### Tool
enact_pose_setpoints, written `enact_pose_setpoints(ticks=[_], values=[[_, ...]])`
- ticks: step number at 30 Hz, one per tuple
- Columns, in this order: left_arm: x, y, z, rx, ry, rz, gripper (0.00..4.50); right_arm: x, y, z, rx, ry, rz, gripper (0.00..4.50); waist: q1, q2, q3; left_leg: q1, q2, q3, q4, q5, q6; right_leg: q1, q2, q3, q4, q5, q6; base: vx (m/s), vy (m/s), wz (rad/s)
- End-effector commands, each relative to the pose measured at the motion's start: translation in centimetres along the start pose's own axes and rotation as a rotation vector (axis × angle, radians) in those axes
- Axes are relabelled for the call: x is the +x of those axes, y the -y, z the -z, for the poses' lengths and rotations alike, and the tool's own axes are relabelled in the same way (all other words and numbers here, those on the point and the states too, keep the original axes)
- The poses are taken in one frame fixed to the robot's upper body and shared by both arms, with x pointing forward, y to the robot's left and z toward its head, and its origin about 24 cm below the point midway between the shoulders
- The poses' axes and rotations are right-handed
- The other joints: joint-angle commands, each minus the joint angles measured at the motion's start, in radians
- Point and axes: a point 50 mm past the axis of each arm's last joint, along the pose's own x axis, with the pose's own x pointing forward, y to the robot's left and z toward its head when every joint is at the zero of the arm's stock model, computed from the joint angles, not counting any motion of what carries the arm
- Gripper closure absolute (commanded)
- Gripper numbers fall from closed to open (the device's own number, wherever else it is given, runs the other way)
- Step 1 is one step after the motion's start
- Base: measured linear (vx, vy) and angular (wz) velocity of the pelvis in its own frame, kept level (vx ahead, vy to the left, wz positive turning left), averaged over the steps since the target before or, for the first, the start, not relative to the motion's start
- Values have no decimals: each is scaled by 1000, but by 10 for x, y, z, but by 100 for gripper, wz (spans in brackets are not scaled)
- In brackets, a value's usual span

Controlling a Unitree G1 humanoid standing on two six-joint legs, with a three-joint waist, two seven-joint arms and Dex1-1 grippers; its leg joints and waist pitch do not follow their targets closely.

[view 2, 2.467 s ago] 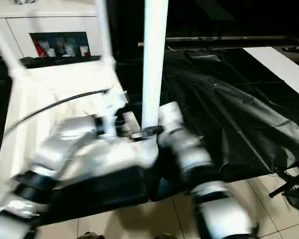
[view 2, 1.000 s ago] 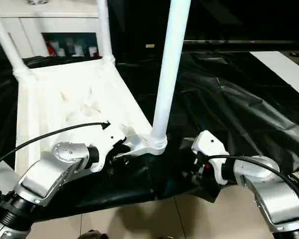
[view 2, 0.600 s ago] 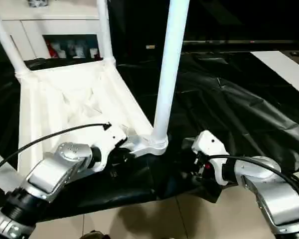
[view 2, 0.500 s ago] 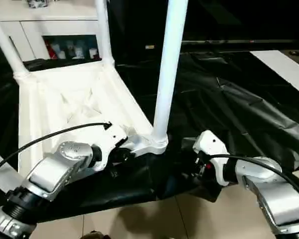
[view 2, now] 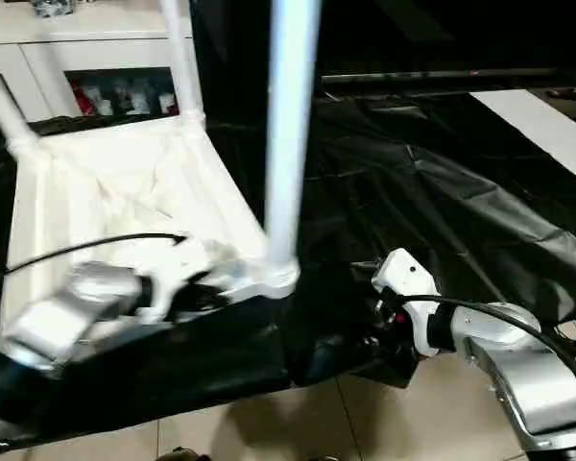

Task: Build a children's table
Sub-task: Rotate table base, then rotate leg to tighten

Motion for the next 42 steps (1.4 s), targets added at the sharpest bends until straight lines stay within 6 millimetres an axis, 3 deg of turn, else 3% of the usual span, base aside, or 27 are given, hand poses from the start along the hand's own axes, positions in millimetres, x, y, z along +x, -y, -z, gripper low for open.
enact_pose_setpoints(ticks=[1,5,9,13,15,16,17,19,20,21,26,30,38,42], values=[[-8,-5,-6,83,32,1,450,3,2,-5,0,32,11,107,1,-4,-58,31,60,-41,-82,-392,-9,25,-77,43,-87,-483,-112,0,0,0],[-10,-6,-4,108,60,35,450,11,2,-7,25,75,22,74,9,-1,-57,41,63,-37,-84,-411,-30,18,-78,51,-80,-424,-139,0,0,0],[-5,1,-17,100,167,85,450,18,3,-6,62,113,26,50,10,-4,-58,33,61,-36,-84,-396,-30,25,-82,52,-76,-415,-151,0,0,0],[6,6,-25,95,222,141,450,23,5,-2,75,133,22,11,15,2,-60,34,62,-32,-82,-365,-26,25,-81,55,-71,-356,-167,0,0,0],[10,6,-26,101,224,149,450,28,7,-2,67,139,27,5,16,-1,-61,31,61,-32,-81,-355,-22,29,-81,55,-69,-345,-173,0,0,0],[11,6,-26,108,221,155,450,30,8,-2,57,138,25,5,15,5,-60,33,60,-30,-81,-356,-24,27,-80,54,-71,-343,-173,0,0,0],[13,7,-27,122,213,165,450,35,8,-3,41,132,18,5,17,-1,-62,32,60,-30,-80,-347,-21,31,-80,54,-69,-341,-173,0,0,0],[15,7,-28,133,209,167,450,38,6,-4,25,122,9,5,18,0,-60,29,58,-29,-78,-337,-16,30,-80,56,-69,-351,-172,0,0,0],[16,6,-28,133,207,165,450,39,6,-4,16,118,7,5,21,-5,-60,31,59,-28,-77,-331,-13,29,-81,57,-70,-366,-166,0,0,0],[16,6,-28,133,207,165,450,39,6,-4,16,118,7,5,23,-3,-60,34,60,-27,-76,-330,-12,26,-81,58,-71,-371,-165,0,0,0],[22,0,-29,125,227,49,450,41,9,-9,22,172,86,5,23,-7,-58,30,60,-30,-77,-341,-17,25,-81,57,-73,-420,-149,0,0,0],[22,-2,-27,72,256,4,450,37,7,-10,58,227,132,5,19,-5,-55,27,58,-36,-80,-366,-19,26,-84,53,-83,-513,-106,0,0,0],[11,-7,-24,73,283,-69,450,34,4,-8,108,275,281,5,-6,-5,-49,23,51,-41,-81,-409,-22,17,-83,44,-99,-633,-61,0,0,0],[12,-8,-28,59,306,-113,450,37,7,-8,136,294,348,5,-9,-4,-45,30,50,-42,-79,-434,-25,9,-82,42,-108,-679,-46,0,0,0]])
